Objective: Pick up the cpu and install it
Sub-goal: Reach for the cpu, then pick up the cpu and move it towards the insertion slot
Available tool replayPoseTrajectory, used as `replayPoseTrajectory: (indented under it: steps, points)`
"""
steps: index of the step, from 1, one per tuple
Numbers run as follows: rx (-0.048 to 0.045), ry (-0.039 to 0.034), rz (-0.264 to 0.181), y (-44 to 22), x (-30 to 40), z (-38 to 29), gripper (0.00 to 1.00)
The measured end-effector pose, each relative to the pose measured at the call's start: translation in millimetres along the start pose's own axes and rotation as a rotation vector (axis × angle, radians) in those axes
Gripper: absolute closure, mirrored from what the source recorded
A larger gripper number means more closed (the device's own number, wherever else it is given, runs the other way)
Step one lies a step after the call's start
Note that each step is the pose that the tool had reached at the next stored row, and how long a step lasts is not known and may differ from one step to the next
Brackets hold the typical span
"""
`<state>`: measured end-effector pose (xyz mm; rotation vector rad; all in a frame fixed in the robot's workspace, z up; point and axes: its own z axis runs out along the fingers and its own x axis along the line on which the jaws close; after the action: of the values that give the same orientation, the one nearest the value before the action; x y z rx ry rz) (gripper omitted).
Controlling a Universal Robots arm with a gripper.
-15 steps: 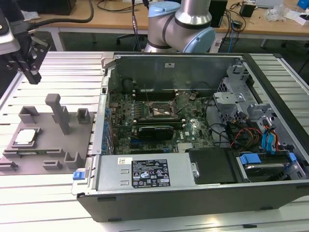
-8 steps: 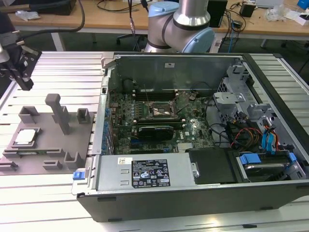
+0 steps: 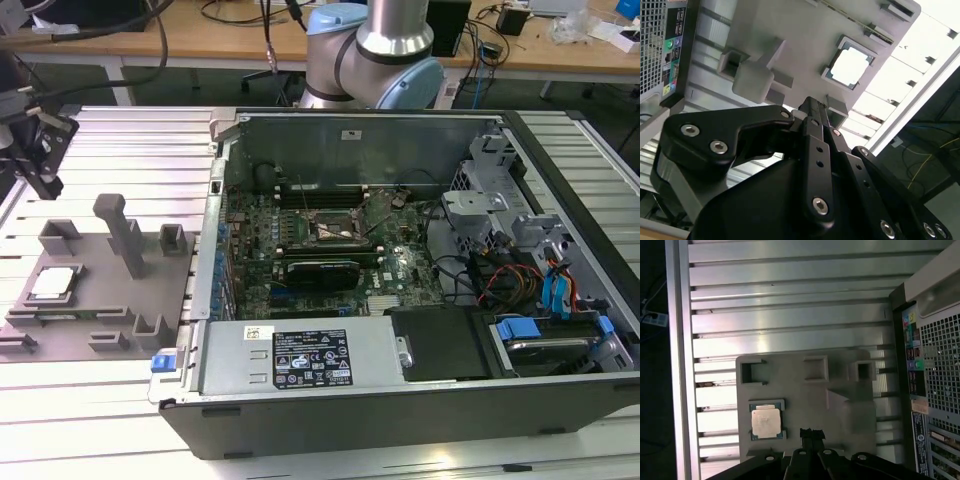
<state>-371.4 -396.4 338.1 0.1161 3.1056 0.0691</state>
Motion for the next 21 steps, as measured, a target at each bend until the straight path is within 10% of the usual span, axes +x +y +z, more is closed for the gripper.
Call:
replayPoseTrajectory:
  steps: [7,21]
  points:
    - [0.0000,-0.0001,0.000,-3.2,2.7,16.3,0.89]
    - [0.0000,0.0000,0.000,-3.3,2.8,17.3,0.89]
